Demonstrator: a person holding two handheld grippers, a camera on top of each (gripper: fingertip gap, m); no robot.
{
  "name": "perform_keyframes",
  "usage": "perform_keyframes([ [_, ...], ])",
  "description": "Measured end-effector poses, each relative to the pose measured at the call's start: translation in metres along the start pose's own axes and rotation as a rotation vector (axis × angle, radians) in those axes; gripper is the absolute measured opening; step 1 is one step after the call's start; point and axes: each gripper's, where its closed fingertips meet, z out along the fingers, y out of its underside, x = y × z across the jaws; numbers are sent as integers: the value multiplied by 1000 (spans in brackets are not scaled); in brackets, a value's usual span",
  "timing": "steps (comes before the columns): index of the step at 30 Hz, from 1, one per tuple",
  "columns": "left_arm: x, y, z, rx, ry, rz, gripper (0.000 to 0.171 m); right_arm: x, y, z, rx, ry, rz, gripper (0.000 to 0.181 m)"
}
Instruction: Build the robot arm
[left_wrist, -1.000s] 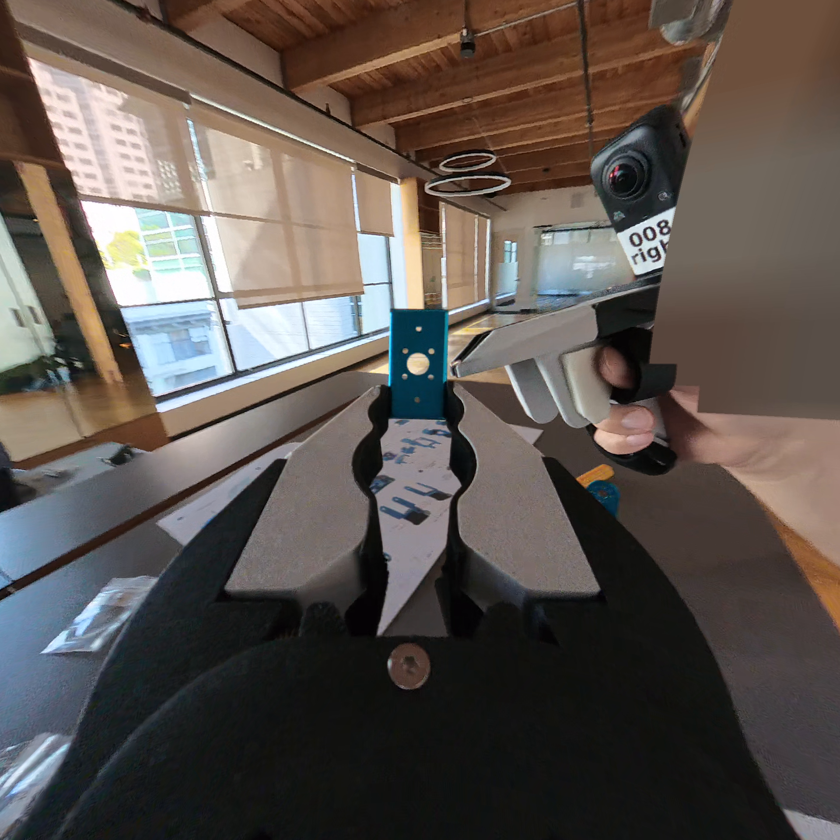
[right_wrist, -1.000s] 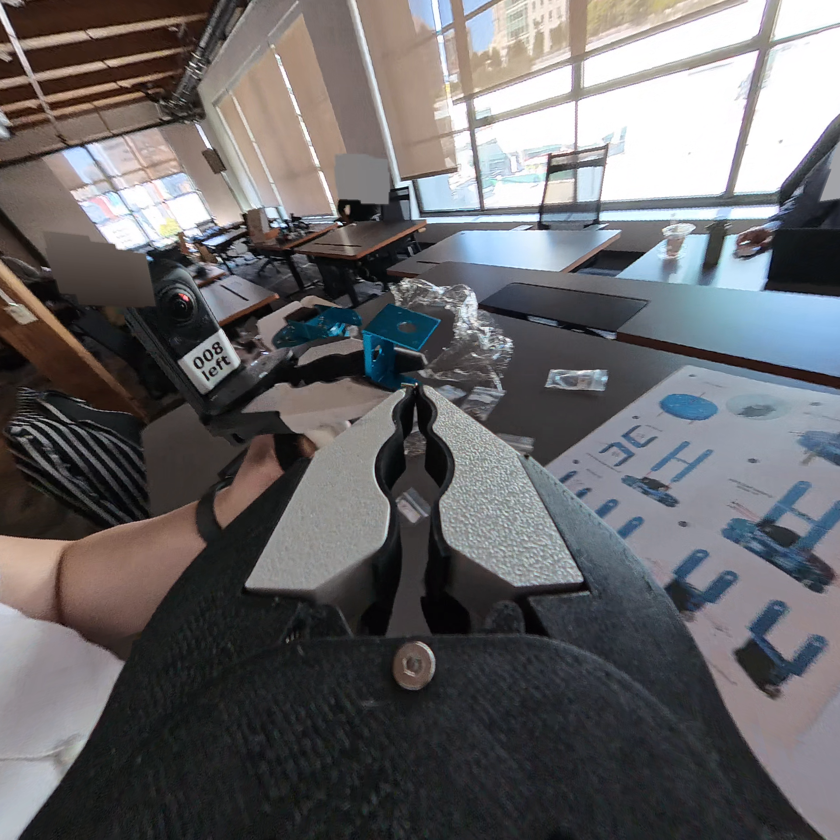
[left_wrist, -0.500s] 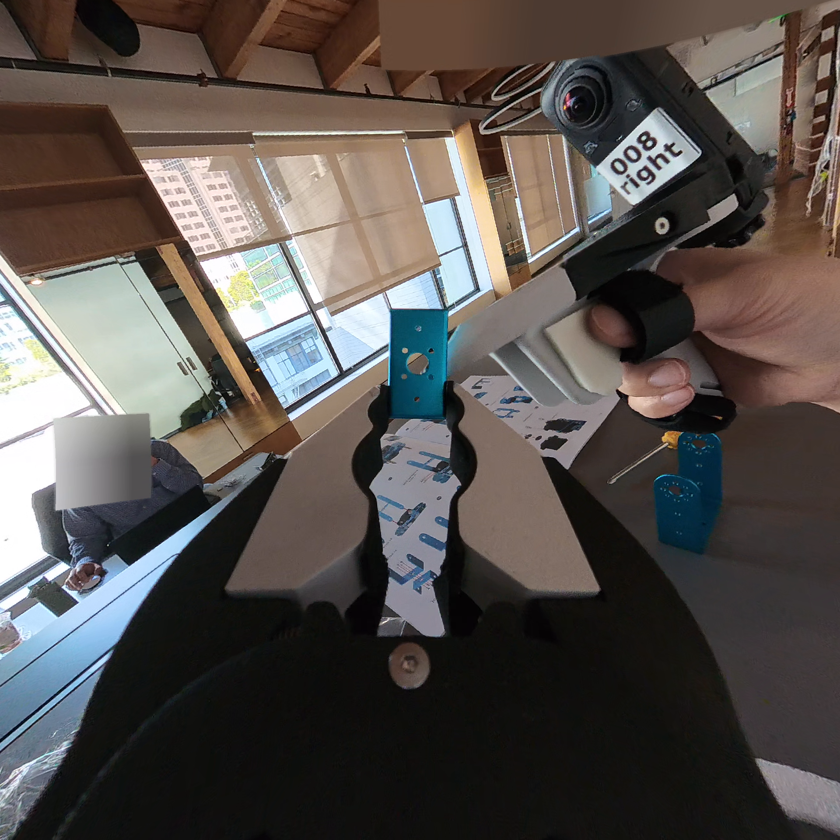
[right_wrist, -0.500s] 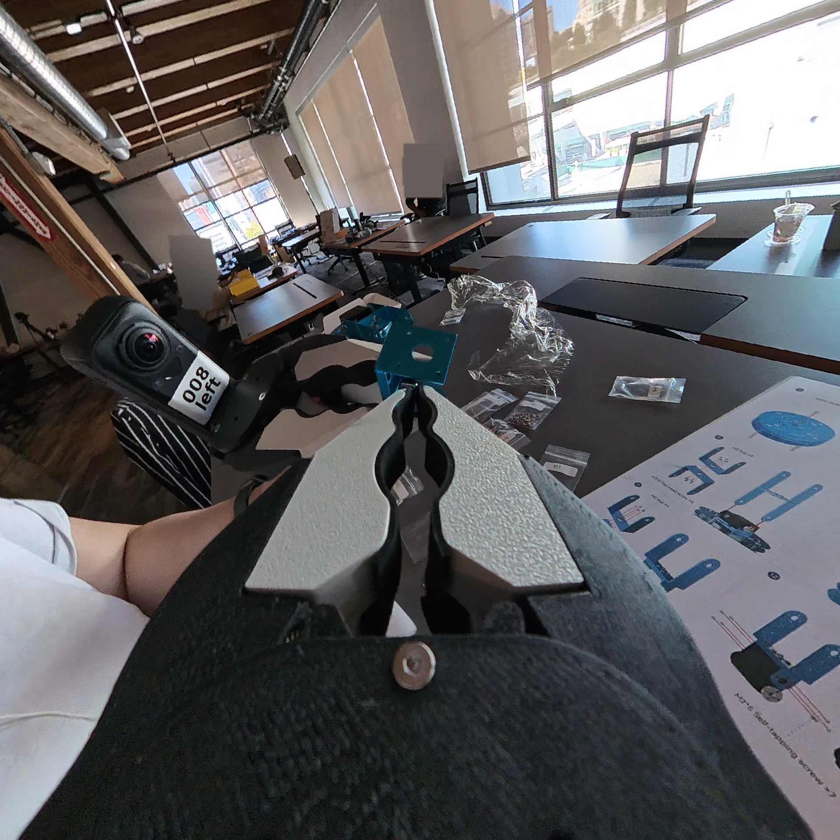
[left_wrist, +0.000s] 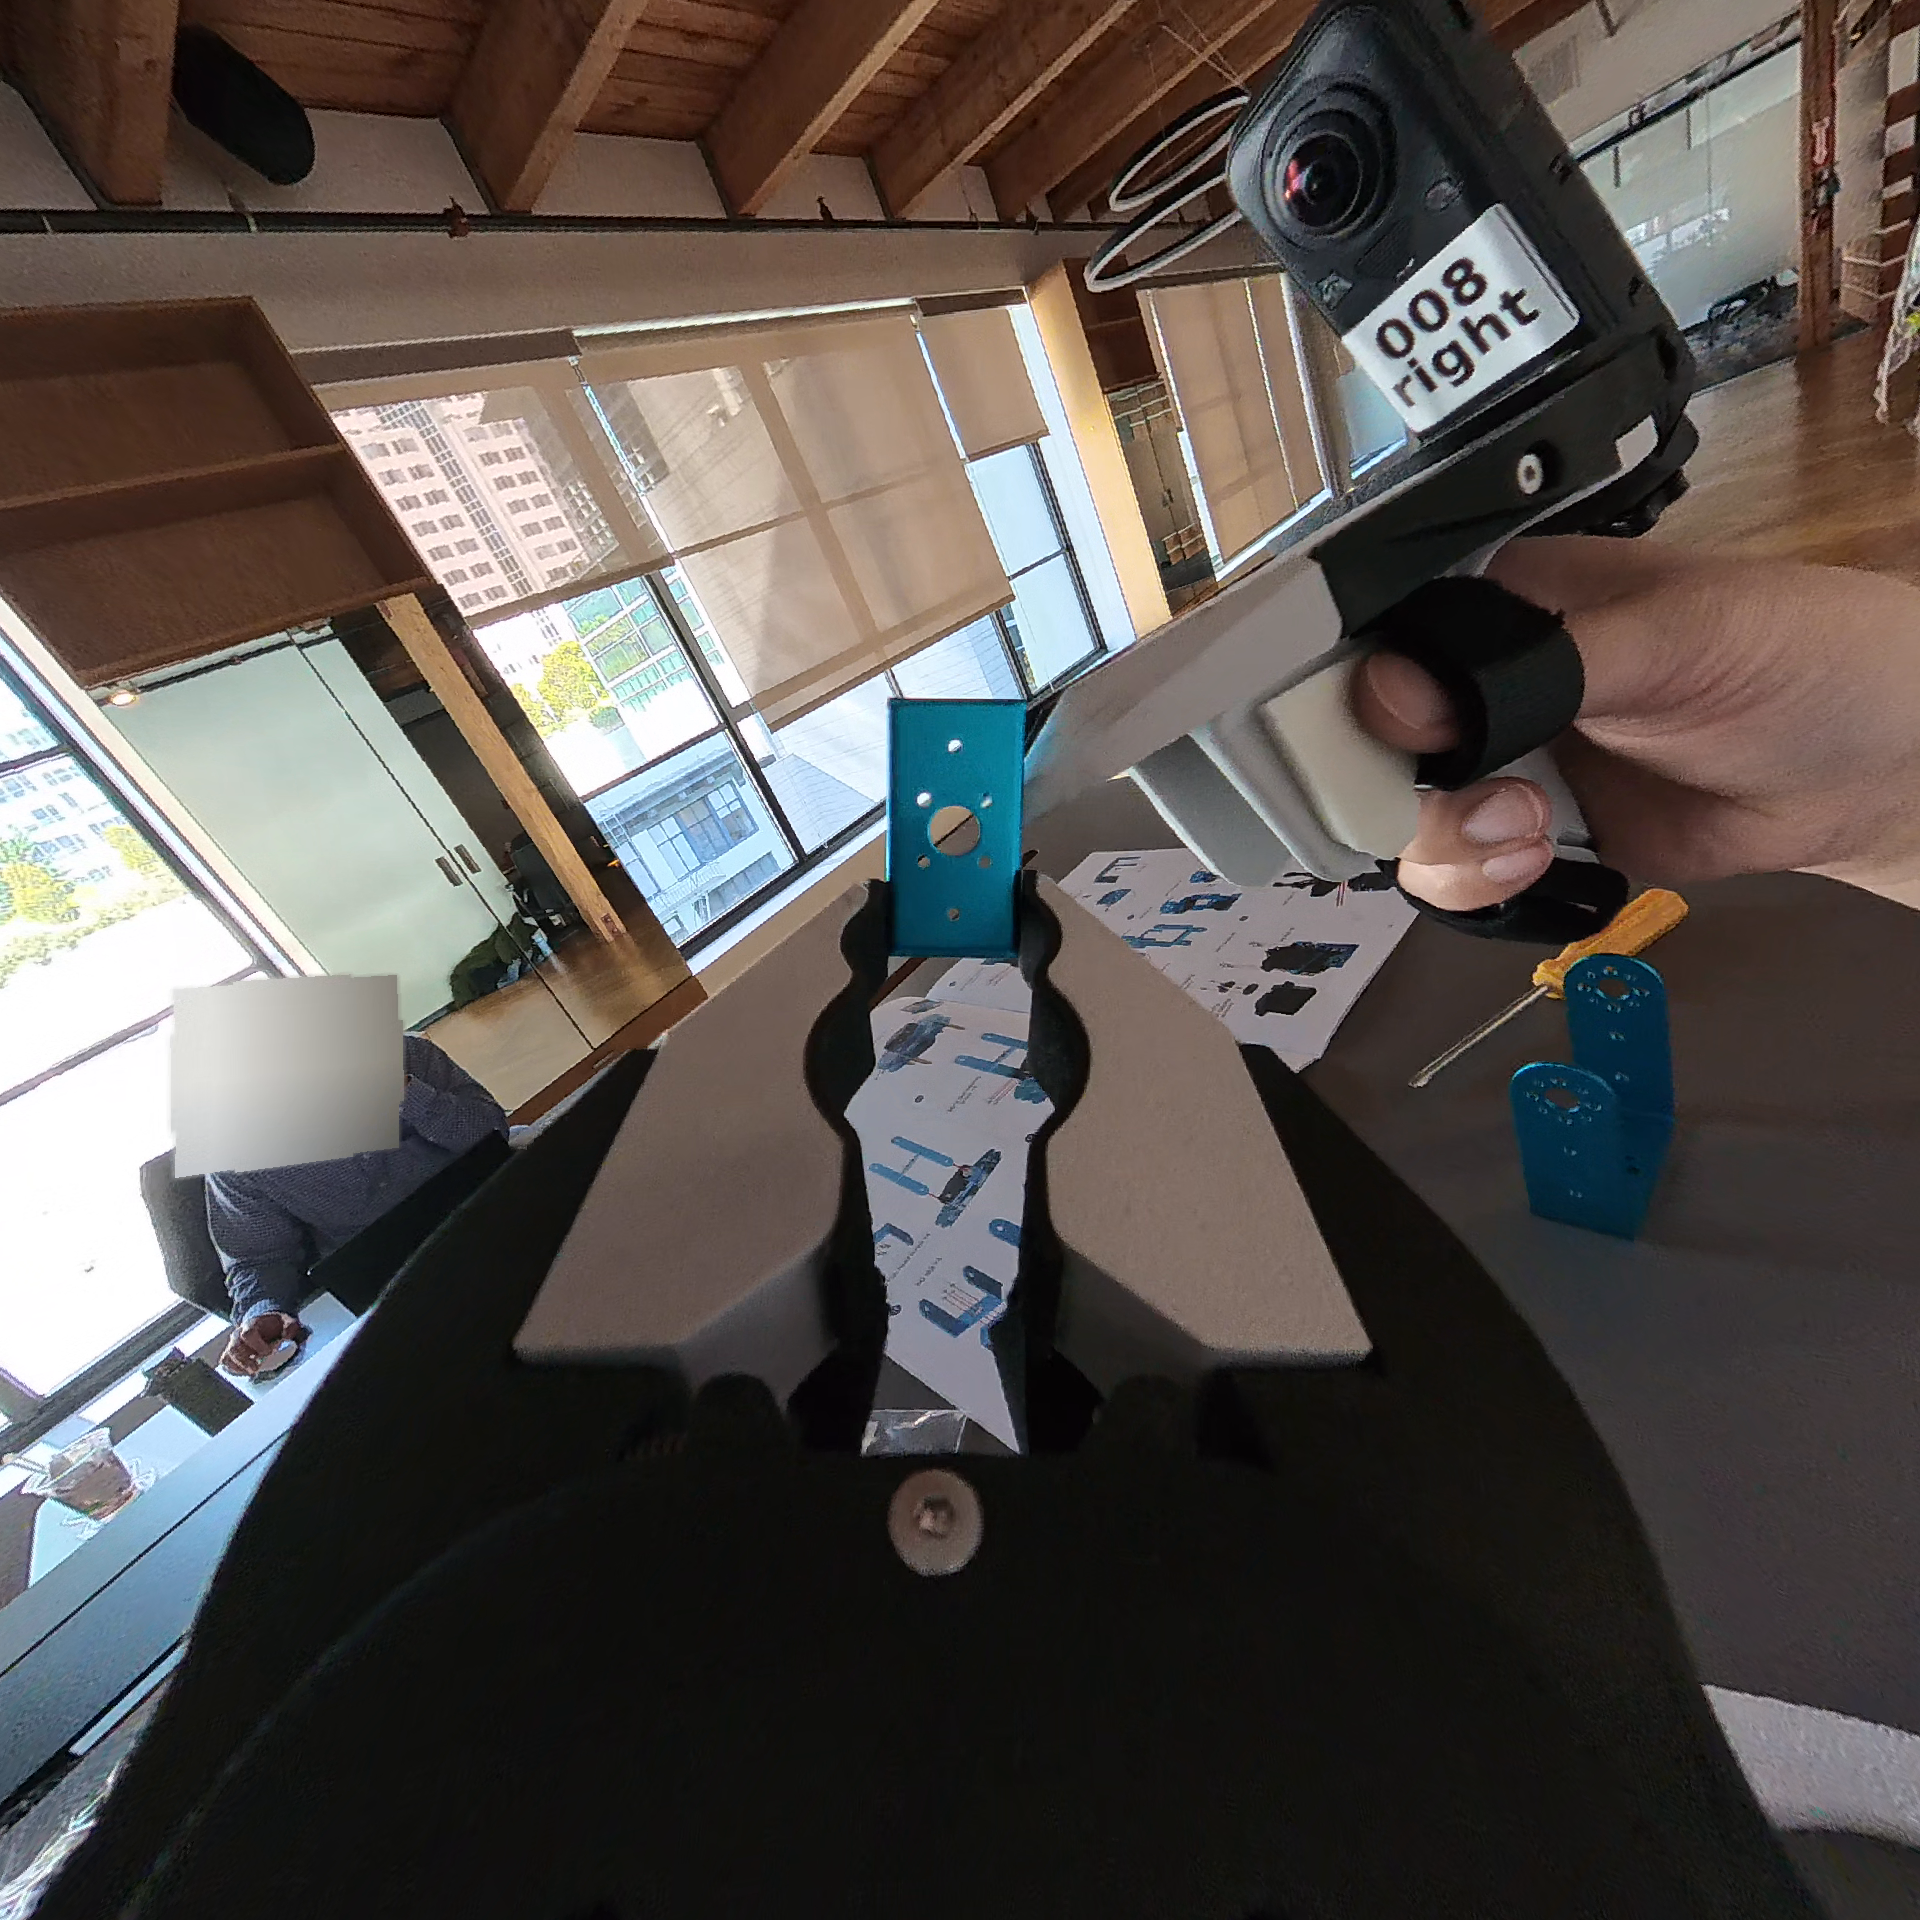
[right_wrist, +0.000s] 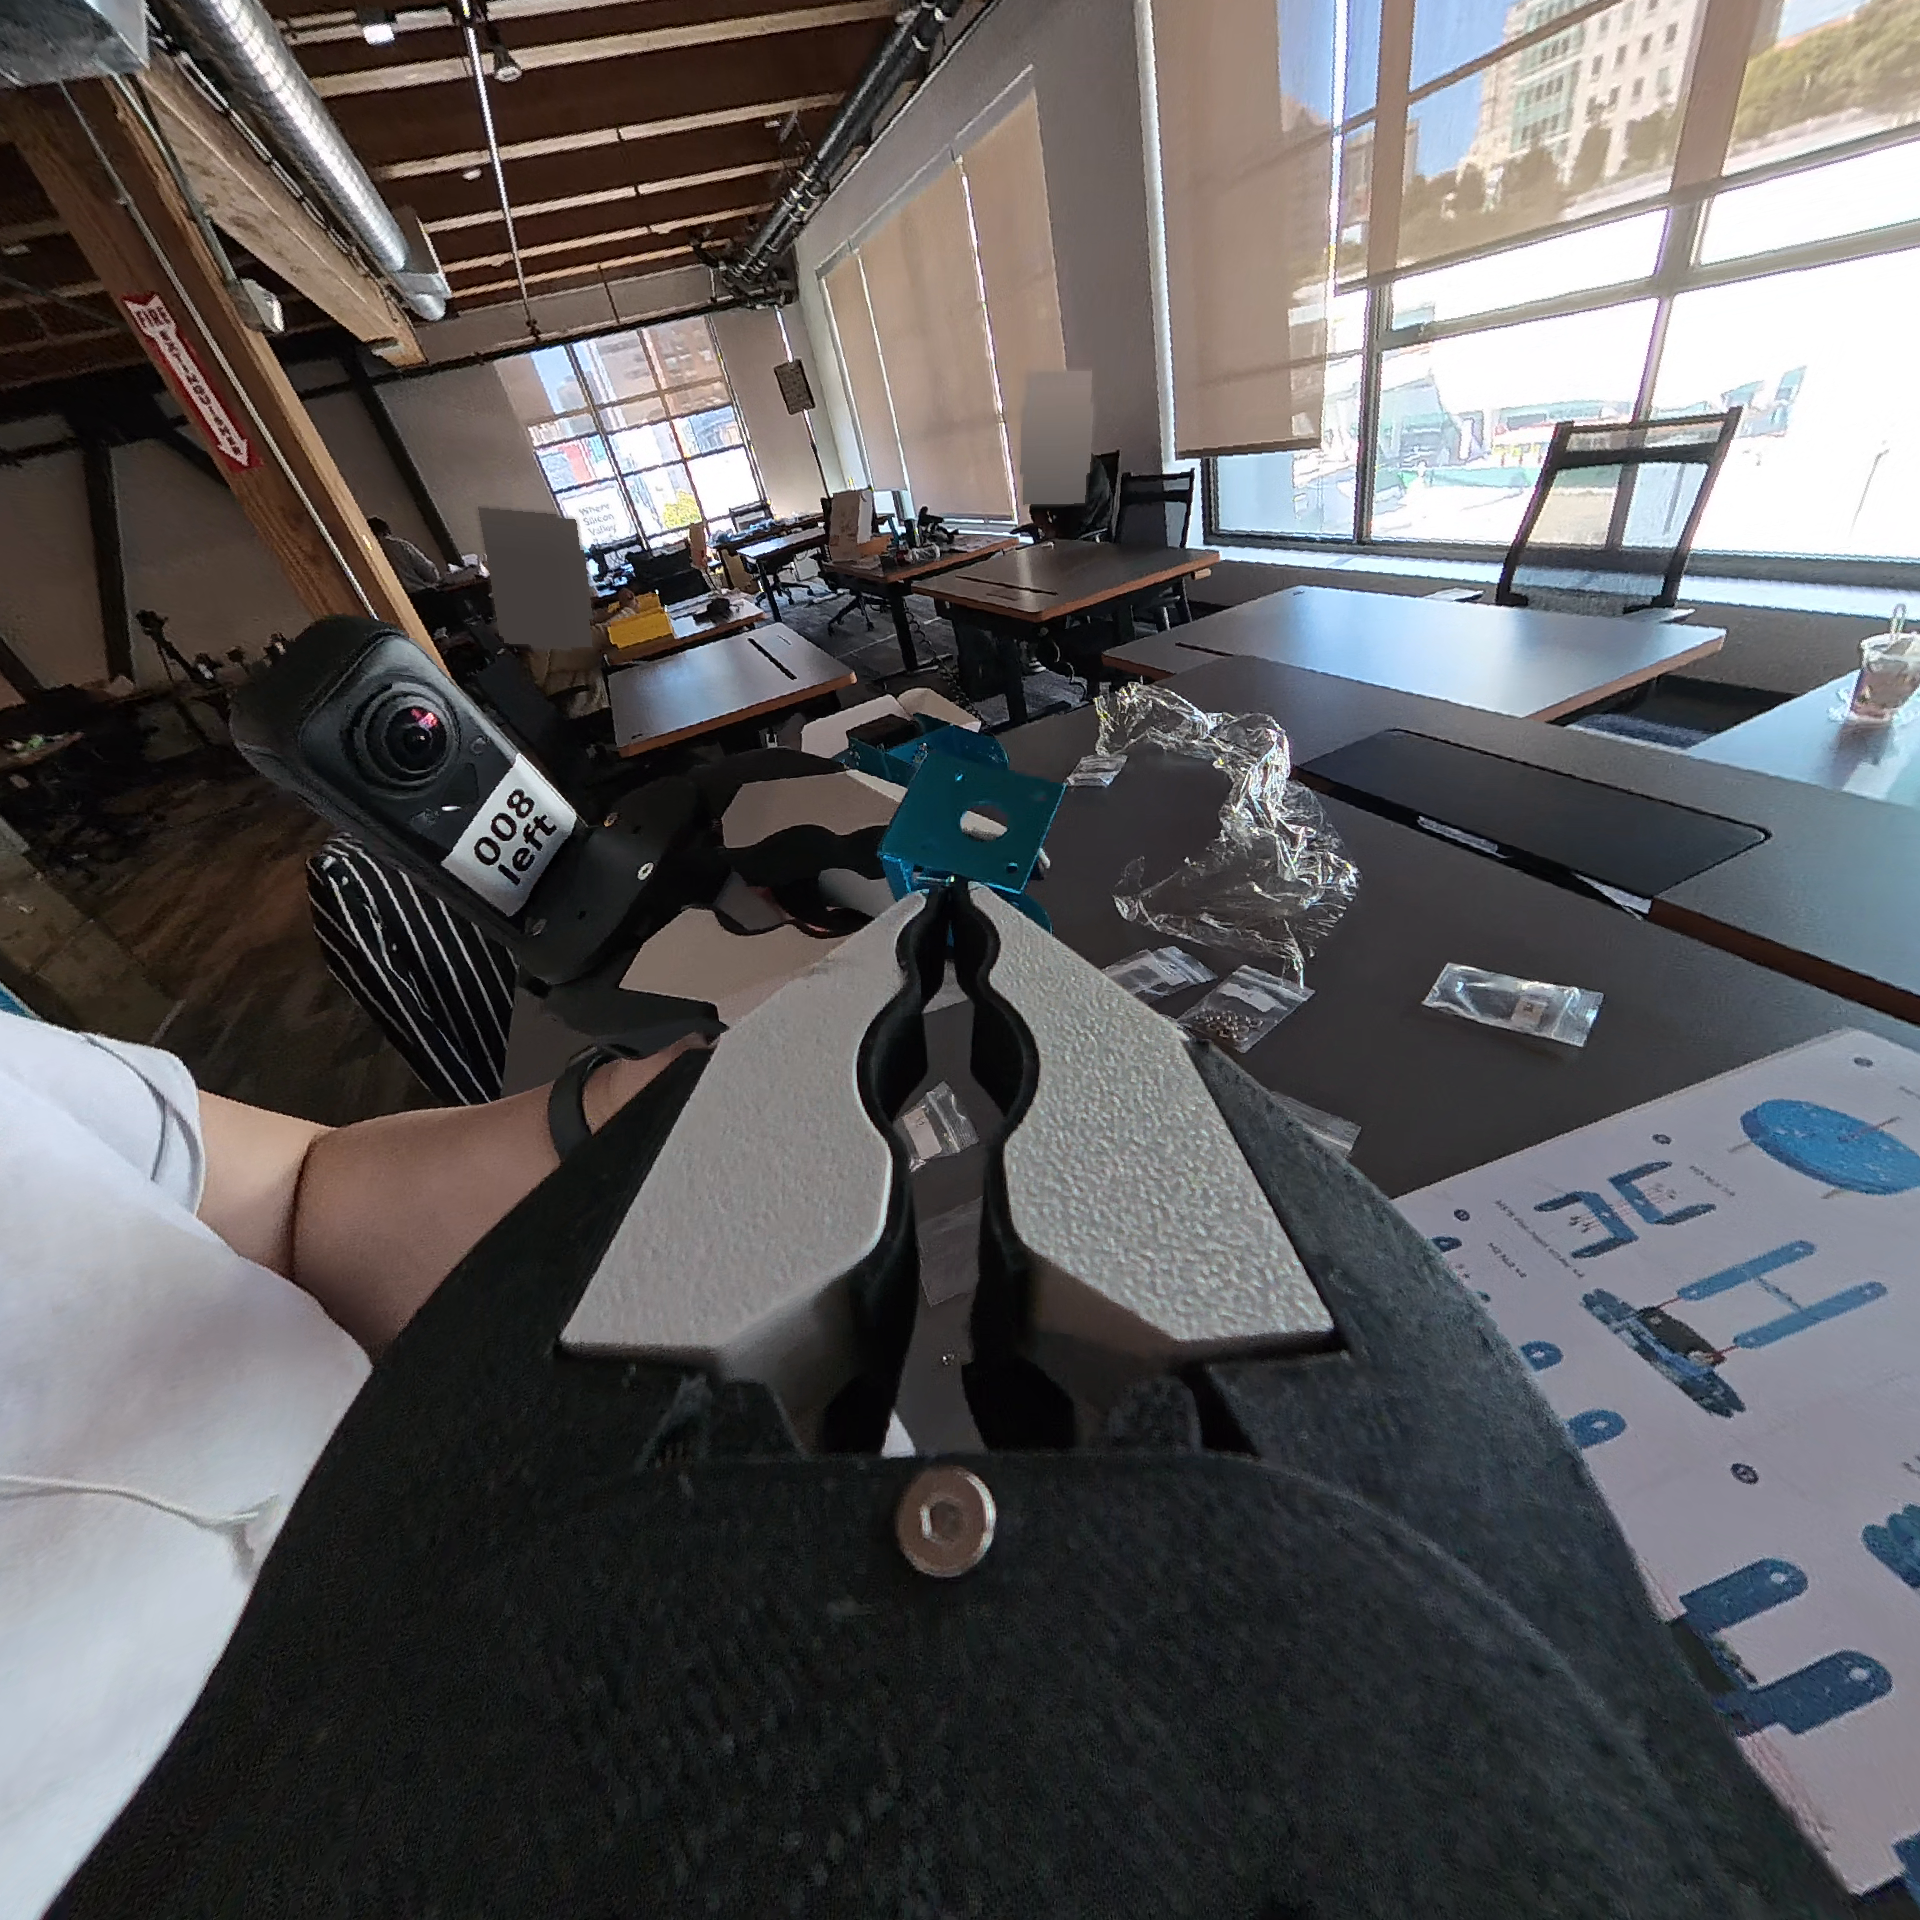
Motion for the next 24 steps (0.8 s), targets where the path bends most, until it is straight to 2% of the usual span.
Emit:
perform_keyframes([
  [9,7,7,3,-15,115,-168,23,-3,2,6,-76,59,-135,0],
  [15,15,8,5,-20,154,-187,23,-3,9,16,-182,169,-306,0],
  [19,16,-2,3,54,199,-277,23,-4,8,16,-213,232,-392,0],
  [24,27,-21,-5,175,376,-454,23,-17,-1,13,-229,215,-511,0],
])
